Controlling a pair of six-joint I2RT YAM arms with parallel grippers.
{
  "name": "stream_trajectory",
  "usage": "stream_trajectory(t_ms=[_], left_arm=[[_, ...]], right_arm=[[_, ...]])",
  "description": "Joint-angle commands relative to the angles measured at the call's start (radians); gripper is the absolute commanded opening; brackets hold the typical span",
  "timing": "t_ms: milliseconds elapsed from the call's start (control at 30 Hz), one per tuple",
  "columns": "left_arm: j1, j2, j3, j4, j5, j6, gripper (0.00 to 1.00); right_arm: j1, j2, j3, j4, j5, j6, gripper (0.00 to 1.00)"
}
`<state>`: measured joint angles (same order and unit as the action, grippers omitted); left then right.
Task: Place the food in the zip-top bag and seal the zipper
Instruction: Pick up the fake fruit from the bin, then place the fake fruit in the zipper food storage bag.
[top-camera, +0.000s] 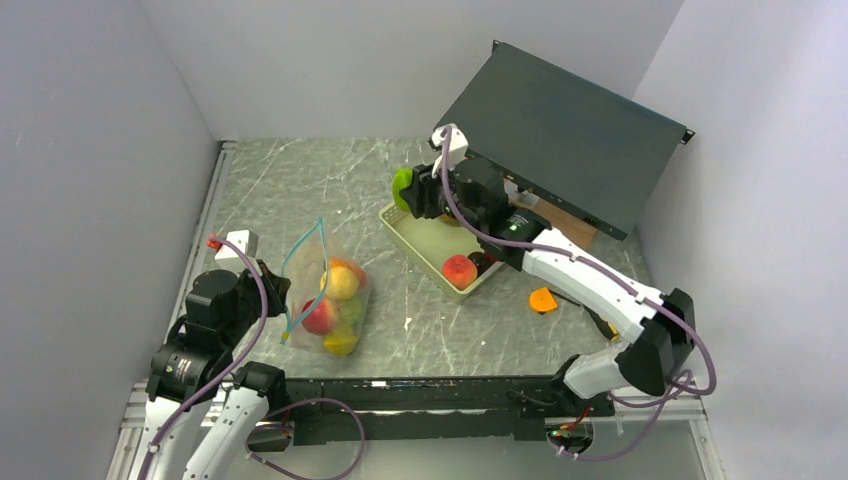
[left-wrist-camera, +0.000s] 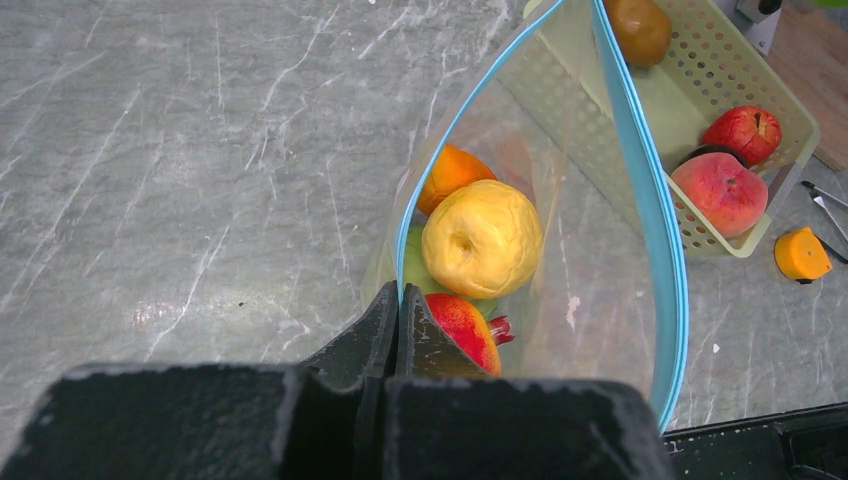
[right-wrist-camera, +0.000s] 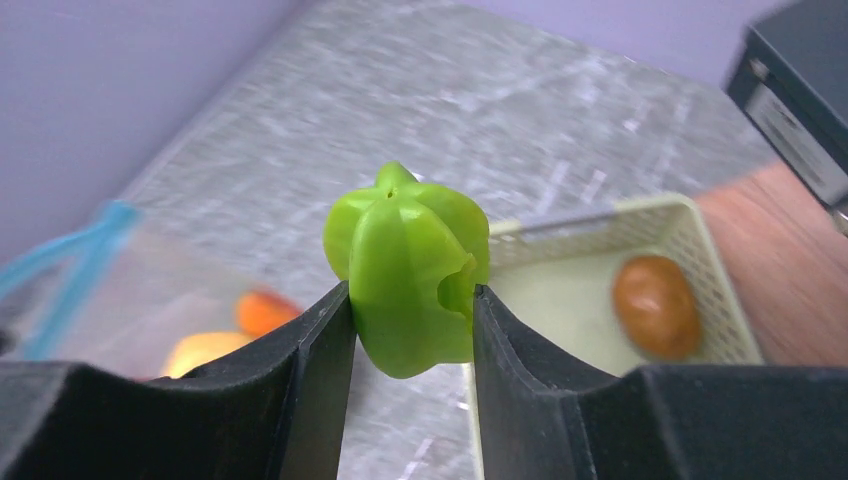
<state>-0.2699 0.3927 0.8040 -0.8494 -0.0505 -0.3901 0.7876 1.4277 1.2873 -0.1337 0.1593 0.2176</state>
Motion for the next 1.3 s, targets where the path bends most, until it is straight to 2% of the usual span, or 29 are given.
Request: stream_trajectory(t_ms=[0,233,500,767,1267], left_arm=[[-0.003,0.000,-0.002,0.041,0.004,-0.007,0.00],[-0.003,0.002,-0.002,0.039,-0.002,-0.009,0.00],[-0.003,-0.001,0.000,0.036,-0.010,-0.011,0.00],[-0.003,-0.012,-0.002,0.035,-0.016,-0.016,0.00],[-0.003,-0.008,0.000,0.033,-0.017,-0.016,0.00]], right_arm=[[0.030,-0.068,0.006,0.129,-0.257,0.048,0.13],[0.154,-0.067,0.081,0.182,-0.410,0.034,0.13],[0.280,0.022,0.161,0.275,-0.472,0.073,0.13],[0.354,0.144,0.219,0.274,-0.505,0.080,0.15],[0.378,0.223,0.202,0.197,-0.366,-0.008,0.39]])
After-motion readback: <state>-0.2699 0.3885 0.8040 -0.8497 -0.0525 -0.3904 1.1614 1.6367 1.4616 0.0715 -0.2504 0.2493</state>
